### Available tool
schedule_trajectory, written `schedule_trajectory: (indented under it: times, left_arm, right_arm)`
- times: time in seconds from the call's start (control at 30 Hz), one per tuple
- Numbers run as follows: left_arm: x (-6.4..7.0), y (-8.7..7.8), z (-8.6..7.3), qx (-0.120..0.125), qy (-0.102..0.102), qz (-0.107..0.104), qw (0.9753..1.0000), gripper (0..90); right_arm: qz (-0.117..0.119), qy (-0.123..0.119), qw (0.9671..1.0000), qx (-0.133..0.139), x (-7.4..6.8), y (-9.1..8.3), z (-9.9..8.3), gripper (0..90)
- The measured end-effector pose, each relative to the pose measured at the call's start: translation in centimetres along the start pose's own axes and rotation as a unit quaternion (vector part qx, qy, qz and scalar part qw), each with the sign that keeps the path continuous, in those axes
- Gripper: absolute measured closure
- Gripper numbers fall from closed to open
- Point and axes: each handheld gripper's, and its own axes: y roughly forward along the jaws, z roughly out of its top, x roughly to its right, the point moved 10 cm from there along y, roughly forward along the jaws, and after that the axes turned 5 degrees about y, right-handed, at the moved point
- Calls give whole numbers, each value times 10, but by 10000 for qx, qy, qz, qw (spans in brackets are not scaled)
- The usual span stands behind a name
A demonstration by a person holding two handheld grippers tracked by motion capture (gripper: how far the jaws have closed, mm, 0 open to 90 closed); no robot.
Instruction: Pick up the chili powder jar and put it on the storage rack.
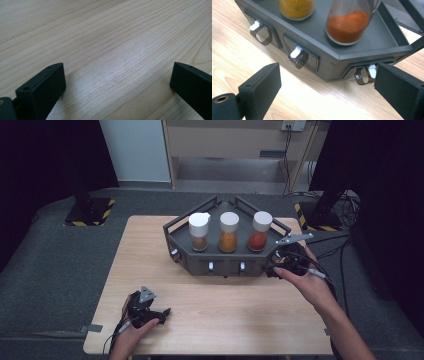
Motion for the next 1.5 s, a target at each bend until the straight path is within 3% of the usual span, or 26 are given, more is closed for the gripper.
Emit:
schedule_trajectory:
  times: [0.43, 0.83, 1.5]
  left_arm:
    - [0, 0, 0, -5, -4, 9, 10000, 0]
    - [0, 0, 0, -3, -9, 11, 10000, 0]
    - [1, 0, 0, 0, -35, 35, 10000, 0]
  right_arm:
    - [85, 22, 9999, -101, -4, 8, -21, 68]
    - [181, 124, 9998, -13, -8, 9, -35, 57]
    - [229, 270, 9993, 84, -25, 20, -82, 53]
